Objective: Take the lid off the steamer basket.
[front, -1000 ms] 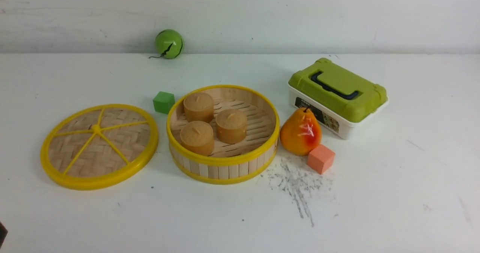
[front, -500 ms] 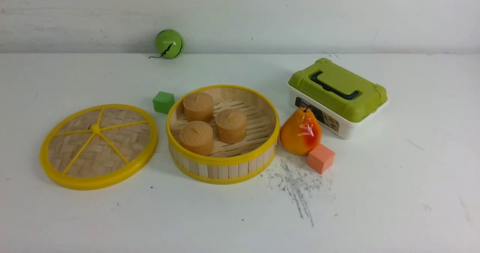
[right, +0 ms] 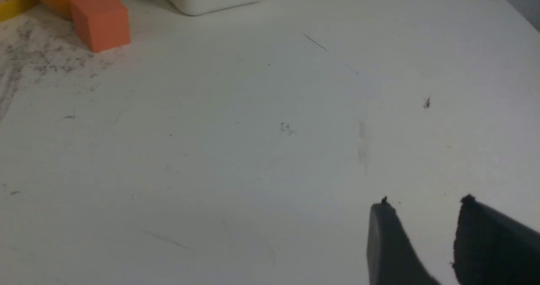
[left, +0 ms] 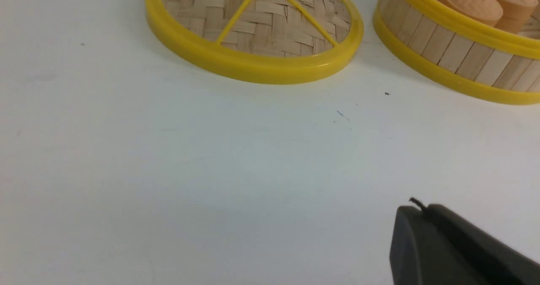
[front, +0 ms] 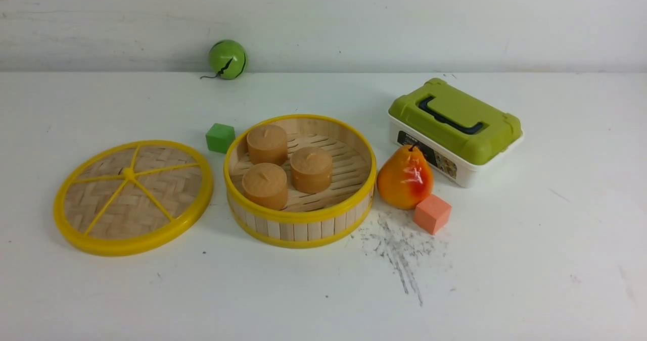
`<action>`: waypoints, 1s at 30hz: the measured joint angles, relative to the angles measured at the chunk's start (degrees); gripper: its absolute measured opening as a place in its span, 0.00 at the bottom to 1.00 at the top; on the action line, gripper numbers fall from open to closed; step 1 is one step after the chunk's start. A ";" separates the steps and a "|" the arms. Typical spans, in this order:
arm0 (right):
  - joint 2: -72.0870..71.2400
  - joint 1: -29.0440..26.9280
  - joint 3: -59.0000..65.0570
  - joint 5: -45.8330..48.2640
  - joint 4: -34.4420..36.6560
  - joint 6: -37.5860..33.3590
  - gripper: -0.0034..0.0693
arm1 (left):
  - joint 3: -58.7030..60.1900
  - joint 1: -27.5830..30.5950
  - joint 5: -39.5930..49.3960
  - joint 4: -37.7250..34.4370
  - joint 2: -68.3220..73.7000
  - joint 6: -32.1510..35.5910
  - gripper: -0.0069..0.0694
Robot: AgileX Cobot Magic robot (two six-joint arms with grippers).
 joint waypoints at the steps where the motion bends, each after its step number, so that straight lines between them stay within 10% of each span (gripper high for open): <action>1: 0.00 0.00 0.00 0.00 0.00 0.00 0.38 | 0.00 0.00 0.00 0.00 0.00 0.00 0.08; 30: 0.00 0.00 0.00 0.00 0.00 0.00 0.38 | 0.00 0.00 0.00 0.00 0.00 -0.16 0.10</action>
